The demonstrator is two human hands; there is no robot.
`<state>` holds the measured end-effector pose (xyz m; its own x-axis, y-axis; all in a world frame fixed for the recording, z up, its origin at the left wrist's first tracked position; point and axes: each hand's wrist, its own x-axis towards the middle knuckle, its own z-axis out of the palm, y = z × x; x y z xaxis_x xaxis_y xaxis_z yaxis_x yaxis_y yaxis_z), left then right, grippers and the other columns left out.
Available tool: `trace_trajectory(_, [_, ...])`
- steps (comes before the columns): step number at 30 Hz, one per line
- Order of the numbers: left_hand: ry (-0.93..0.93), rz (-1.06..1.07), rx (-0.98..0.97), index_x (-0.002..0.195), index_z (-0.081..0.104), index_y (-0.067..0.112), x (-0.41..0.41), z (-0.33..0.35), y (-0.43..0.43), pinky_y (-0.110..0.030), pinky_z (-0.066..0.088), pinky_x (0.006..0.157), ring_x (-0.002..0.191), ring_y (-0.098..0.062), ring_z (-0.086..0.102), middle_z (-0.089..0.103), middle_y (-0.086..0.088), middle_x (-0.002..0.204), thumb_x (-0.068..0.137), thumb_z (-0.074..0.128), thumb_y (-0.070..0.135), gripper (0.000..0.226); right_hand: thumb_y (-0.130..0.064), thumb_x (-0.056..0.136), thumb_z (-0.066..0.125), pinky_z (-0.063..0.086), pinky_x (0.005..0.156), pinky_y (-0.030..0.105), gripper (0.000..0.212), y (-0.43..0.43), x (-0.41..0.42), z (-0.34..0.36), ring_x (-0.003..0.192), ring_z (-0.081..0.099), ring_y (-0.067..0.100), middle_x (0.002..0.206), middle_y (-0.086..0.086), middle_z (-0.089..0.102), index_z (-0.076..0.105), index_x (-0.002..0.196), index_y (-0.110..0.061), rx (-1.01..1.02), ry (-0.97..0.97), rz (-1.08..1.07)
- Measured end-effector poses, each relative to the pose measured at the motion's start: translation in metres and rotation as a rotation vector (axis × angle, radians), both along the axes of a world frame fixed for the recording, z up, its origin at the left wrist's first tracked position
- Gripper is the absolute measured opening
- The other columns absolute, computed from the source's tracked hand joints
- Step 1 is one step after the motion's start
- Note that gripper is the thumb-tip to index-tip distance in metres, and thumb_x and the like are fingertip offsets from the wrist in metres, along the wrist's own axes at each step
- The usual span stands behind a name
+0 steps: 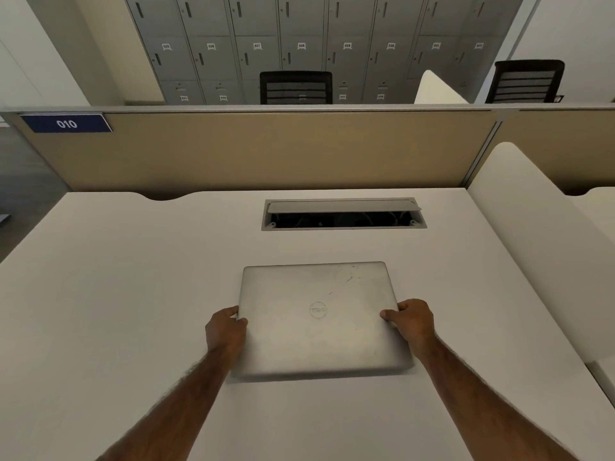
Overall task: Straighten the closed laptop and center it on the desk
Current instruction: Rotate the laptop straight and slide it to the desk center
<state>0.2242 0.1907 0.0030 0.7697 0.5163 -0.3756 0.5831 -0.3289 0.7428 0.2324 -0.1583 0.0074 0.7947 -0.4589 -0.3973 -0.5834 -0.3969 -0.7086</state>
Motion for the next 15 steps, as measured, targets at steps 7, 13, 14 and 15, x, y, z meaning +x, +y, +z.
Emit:
trace_trajectory(7, [-0.009,-0.055,0.056,0.127,0.067,0.006,-0.0027,-0.0019,-0.0007,-0.037,0.047,0.103,0.119,-0.034,0.063,0.069,-0.017,0.129,0.085,0.059,0.005,0.043,-0.021,0.072,0.083,0.054,0.066,0.036,0.029,0.0035,-0.0025,0.0023,0.075,0.070,0.032,0.080,0.016,0.074,0.071,0.079,0.004,-0.008,-0.005,0.002])
trace_trajectory(13, [-0.016,-0.071,0.050,0.123,0.068,0.003,-0.0019,-0.0002,-0.0014,-0.035,0.050,0.097,0.109,-0.035,0.066,0.072,-0.018,0.121,0.085,0.059,0.002,0.039,-0.021,0.070,0.082,0.056,0.067,0.039,0.028,0.0053,-0.0019,0.0013,0.074,0.070,0.033,0.078,0.017,0.074,0.070,0.075,0.004,-0.024,-0.017,-0.014])
trace_trajectory(14, [-0.013,-0.067,0.046,0.125,0.068,0.004,-0.0010,-0.0008,-0.0007,-0.037,0.049,0.100,0.113,-0.035,0.066,0.072,-0.018,0.123,0.085,0.059,0.003,0.041,-0.020,0.070,0.083,0.057,0.068,0.040,0.027,0.0052,-0.0018,0.0014,0.075,0.070,0.034,0.078,0.017,0.074,0.070,0.075,0.004,-0.022,-0.017,-0.015])
trace_trajectory(15, [-0.010,-0.060,0.039,0.125,0.068,0.005,-0.0002,-0.0009,-0.0002,-0.037,0.049,0.100,0.114,-0.036,0.065,0.071,-0.018,0.124,0.085,0.059,0.003,0.042,-0.020,0.070,0.083,0.057,0.067,0.040,0.027,0.0054,-0.0014,0.0015,0.075,0.070,0.034,0.078,0.018,0.074,0.070,0.075,0.004,-0.020,-0.017,-0.014])
